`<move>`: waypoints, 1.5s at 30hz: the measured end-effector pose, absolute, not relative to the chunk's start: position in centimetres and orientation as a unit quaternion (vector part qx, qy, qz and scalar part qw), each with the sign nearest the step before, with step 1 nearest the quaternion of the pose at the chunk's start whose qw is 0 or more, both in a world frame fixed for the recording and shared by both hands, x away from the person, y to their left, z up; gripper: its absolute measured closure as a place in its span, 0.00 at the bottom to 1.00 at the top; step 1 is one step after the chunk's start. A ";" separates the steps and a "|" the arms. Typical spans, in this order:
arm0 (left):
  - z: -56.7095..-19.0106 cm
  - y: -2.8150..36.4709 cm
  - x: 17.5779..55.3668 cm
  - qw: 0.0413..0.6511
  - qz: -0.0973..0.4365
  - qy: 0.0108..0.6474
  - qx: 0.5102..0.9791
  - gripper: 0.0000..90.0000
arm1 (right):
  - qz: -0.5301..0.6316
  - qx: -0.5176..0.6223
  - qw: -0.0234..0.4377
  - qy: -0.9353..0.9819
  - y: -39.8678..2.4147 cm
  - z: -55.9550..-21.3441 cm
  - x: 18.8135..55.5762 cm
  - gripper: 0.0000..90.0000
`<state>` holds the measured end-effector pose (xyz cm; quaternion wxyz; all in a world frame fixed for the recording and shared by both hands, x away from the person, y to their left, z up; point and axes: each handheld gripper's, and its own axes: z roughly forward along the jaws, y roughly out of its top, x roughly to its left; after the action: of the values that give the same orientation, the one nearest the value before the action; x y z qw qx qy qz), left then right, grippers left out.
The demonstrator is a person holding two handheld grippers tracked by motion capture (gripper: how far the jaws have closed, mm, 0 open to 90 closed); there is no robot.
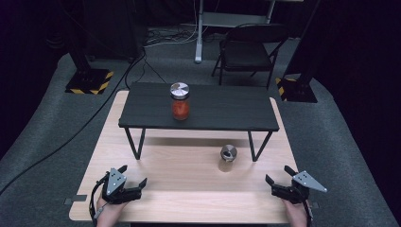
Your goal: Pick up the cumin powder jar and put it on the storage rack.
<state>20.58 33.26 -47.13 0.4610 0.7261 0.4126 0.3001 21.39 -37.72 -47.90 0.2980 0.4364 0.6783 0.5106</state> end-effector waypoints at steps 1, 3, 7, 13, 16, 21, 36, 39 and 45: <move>-47.1 33.2 20.6 0.461 0.300 0.412 0.726 0.10 | 0.512 0.433 0.297 0.680 -37.7 -47.9 21.4 0.06; -47.1 33.2 20.6 0.460 0.301 0.412 0.726 0.10 | 0.515 0.428 0.293 0.683 -37.6 -47.9 21.5 0.06; -47.1 33.2 20.6 0.460 0.300 0.413 0.726 0.10 | 0.517 0.419 0.285 0.690 -37.3 -47.9 21.7 0.06; -47.1 33.2 20.6 0.460 0.300 0.413 0.727 0.10 | 0.524 0.404 0.267 0.701 -36.8 -47.8 22.2 0.06; -47.1 33.2 20.6 0.459 0.300 0.412 0.727 0.10 | 0.525 0.393 0.260 0.708 -36.2 -47.8 22.5 0.06; -47.1 33.1 20.6 0.458 0.301 0.412 0.728 0.10 | 0.523 0.379 0.256 0.719 -35.3 -47.6 22.8 0.06; -47.0 33.0 20.6 0.457 0.302 0.413 0.728 0.10 | 0.524 0.353 0.241 0.737 -32.2 -47.4 24.0 0.06; -47.0 33.0 20.6 0.456 0.301 0.412 0.729 0.10 | 0.524 0.359 0.241 0.734 -31.7 -47.5 24.3 0.06; -47.0 33.0 20.6 0.456 0.300 0.413 0.729 0.10 | 0.516 0.355 0.242 0.741 -30.7 -47.2 25.0 0.07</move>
<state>20.62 33.02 -47.00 0.4557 0.7292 0.4130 0.3002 24.99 -30.65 -47.22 0.2424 0.3547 0.7411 0.5159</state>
